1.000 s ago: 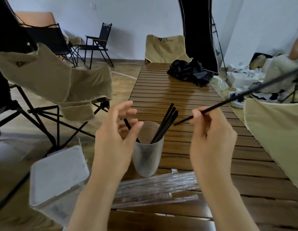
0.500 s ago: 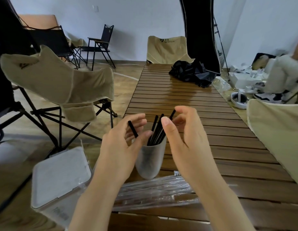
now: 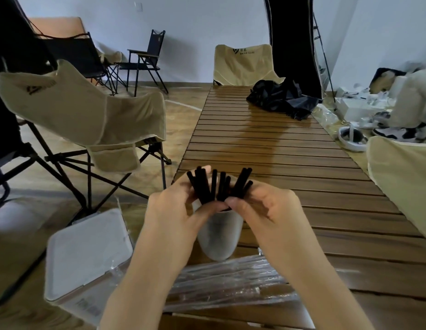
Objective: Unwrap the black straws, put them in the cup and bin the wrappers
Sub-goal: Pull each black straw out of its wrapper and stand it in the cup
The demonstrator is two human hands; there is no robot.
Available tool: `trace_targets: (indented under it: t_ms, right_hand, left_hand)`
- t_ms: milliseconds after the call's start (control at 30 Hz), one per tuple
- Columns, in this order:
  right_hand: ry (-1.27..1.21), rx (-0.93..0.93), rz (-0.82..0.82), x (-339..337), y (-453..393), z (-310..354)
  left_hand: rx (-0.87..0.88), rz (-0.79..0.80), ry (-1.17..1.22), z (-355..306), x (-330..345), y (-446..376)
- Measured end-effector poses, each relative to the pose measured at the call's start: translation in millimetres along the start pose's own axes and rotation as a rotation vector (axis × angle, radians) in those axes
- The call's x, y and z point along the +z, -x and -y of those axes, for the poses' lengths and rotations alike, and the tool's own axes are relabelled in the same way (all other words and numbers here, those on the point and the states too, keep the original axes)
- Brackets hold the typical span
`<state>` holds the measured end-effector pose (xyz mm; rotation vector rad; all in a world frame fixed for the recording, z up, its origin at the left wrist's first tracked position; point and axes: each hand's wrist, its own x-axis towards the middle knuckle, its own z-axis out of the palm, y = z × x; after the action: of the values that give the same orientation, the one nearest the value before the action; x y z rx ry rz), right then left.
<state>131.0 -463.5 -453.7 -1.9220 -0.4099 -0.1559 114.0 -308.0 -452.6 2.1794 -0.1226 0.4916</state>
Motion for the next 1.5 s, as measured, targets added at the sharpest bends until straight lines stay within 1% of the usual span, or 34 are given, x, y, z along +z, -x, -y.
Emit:
trace_targets:
  t_ms: [100, 333, 600, 767, 1000, 1200, 1500]
  right_hand:
    - [-0.042, 0.020, 0.013, -0.2, -0.8, -0.3]
    - [-0.205, 0.011, 0.005, -2.7, -2.9, 0.5]
    - [-0.354, 0.002, -0.037, -0.5, -5.3, 3.0]
    - [-0.410, 0.014, -0.098, 1.3, -5.5, 6.3]
    - [-0.398, 0.009, -0.124, 3.1, -5.7, 8.3]
    - [-0.409, 0.002, -0.134, 3.7, -6.2, 8.8]
    - [-0.390, 0.012, -0.157, 6.1, -6.2, 7.6]
  left_hand:
    - [0.009, -0.055, 0.046, -1.5, -6.6, -0.2]
    - [0.050, -0.084, 0.169, -2.8, -8.1, 0.0]
    - [0.050, -0.127, 0.292, -1.8, -2.0, -2.7]
    - [0.026, -0.126, 0.374, -0.7, 3.8, -4.7]
    - [0.020, -0.161, 0.378, -4.6, 7.9, -5.4]
    - [-0.033, -0.186, 0.422, -5.8, 9.2, -5.7]
    - [-0.040, -0.205, 0.397, -5.6, 11.7, -7.4]
